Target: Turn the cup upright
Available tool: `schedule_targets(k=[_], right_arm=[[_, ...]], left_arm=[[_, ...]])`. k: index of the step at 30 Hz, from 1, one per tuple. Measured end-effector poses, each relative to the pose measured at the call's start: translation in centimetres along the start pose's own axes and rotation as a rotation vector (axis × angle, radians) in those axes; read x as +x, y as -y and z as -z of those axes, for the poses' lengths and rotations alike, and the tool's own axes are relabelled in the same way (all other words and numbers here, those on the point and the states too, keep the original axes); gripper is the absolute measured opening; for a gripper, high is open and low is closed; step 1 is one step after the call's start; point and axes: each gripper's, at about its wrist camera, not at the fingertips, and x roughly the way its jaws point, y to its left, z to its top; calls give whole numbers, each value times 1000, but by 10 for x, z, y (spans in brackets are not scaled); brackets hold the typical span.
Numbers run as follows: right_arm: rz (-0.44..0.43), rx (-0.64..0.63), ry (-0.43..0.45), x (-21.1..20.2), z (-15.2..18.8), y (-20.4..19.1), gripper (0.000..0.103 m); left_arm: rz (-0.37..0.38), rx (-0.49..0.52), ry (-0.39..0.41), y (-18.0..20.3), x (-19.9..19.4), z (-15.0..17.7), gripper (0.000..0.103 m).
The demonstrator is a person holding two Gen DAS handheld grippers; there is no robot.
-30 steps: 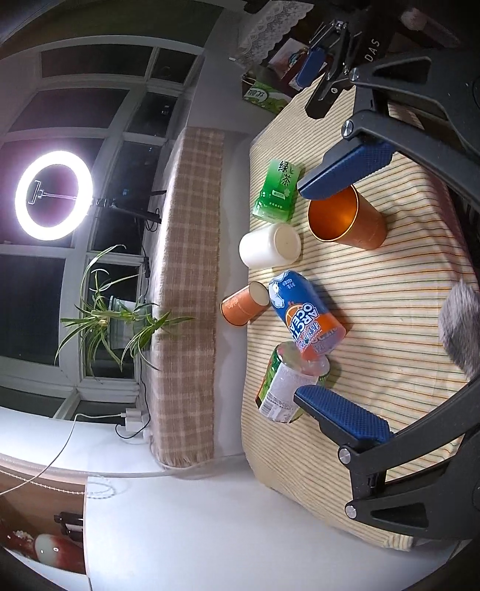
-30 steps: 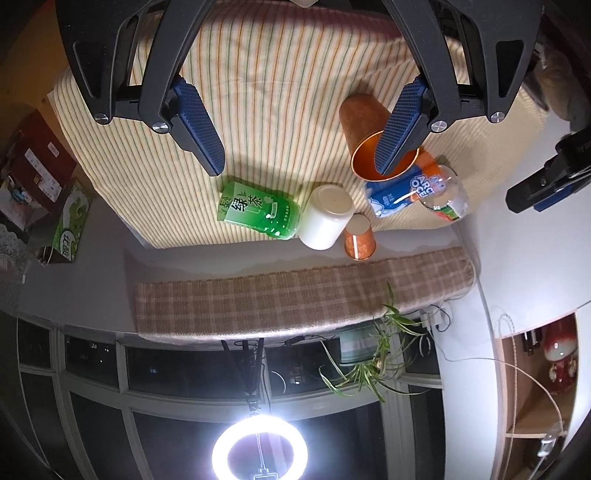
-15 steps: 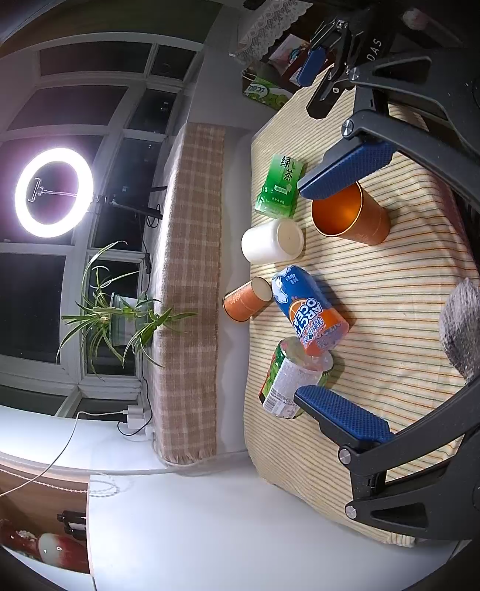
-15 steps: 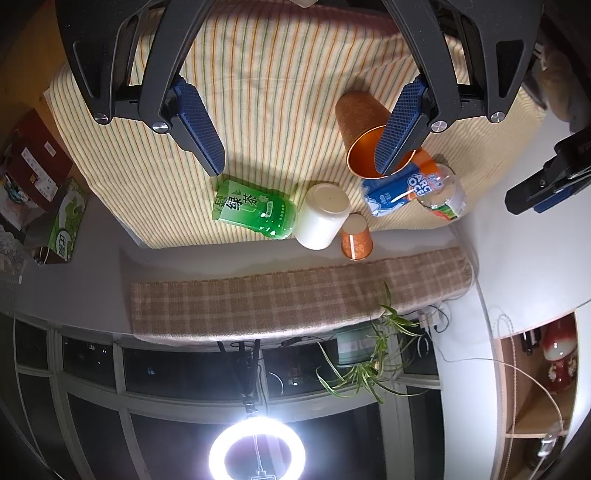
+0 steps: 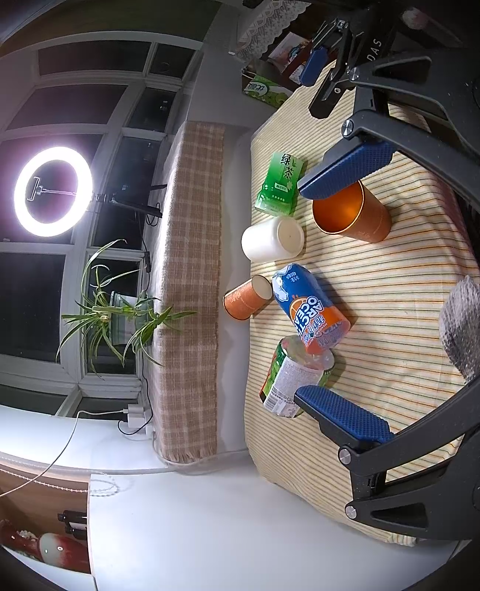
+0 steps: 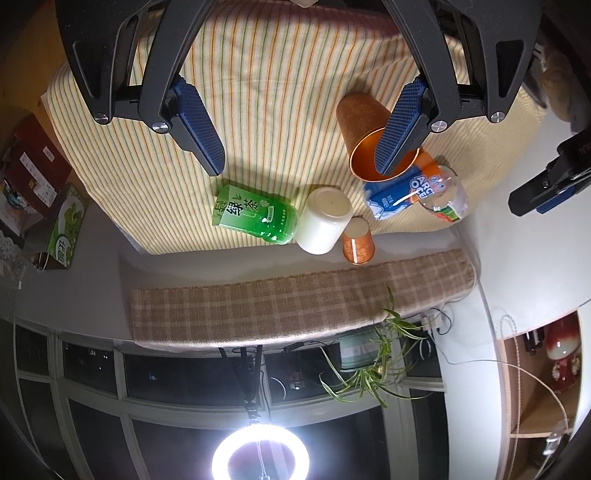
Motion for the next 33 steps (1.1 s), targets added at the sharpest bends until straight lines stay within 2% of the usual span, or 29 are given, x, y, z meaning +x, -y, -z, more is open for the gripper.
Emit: schedule_targets(k=[33], right_arm=[[2,20,-22,3,3,1,83]], left_arm=[[-2,4,0,0,1,0,102]])
